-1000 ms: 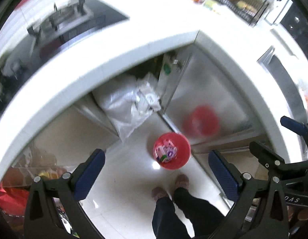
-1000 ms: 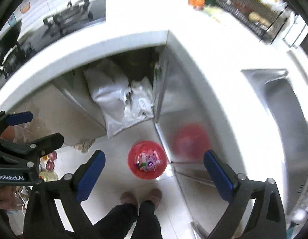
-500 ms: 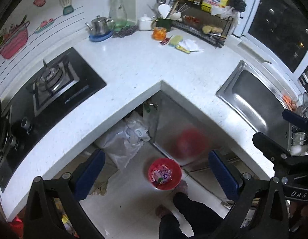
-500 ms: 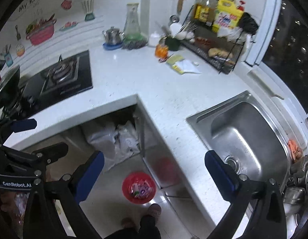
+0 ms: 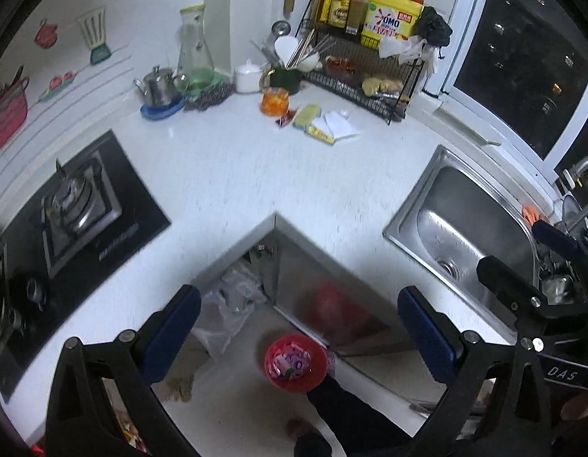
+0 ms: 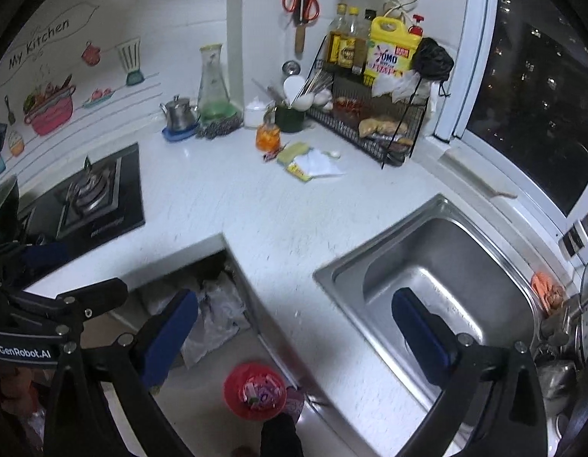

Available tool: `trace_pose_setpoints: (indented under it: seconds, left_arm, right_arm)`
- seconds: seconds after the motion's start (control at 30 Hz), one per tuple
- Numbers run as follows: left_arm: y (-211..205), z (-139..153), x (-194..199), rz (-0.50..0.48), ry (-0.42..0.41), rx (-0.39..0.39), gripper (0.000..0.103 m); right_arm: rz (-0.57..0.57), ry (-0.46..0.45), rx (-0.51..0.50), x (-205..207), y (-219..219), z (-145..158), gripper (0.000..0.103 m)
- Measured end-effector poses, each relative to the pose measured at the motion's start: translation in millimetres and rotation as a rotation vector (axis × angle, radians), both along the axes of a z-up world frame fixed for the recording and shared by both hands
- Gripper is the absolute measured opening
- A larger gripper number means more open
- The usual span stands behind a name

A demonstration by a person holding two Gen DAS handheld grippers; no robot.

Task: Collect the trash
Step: 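Raise both tools back toward the tissue and brush on the counter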

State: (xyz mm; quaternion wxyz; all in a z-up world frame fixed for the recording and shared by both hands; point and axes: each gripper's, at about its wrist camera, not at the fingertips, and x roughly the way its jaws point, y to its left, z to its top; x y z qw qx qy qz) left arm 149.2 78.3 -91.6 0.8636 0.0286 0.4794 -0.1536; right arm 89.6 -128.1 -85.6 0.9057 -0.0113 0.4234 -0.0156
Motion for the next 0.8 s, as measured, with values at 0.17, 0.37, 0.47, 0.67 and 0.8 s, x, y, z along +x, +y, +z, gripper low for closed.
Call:
trace_pose_setpoints:
  seconds: [0.17, 0.37, 0.47, 0.67, 0.8]
  left_arm:
    - [-20, 1, 43, -0.005, -0.015, 0.035, 0.103]
    - [-51, -2, 110, 0.002, 0.007, 0.061, 0.103]
    - [-67, -6, 144, 0.005, 0.02, 0.078, 0.103]
    - [-91, -22, 206, 0.018, 0.074, 0.068, 0.103]
    - [-103, -41, 244, 0.039, 0.11, 0.087, 0.103]
  right_arm:
    - [0.014, 0.007, 0.029, 32, -13, -2, 0.102]
    - [0.02, 0.027, 0.059, 90, -36, -8, 0.102]
    - [0.023, 0.043, 0.075, 121, -51, -12, 0.102]
    - [0.051, 0.069, 0.089, 183, -78, -25, 0.102]
    - [0.058, 0.084, 0.095, 215, -89, -35, 0.102]
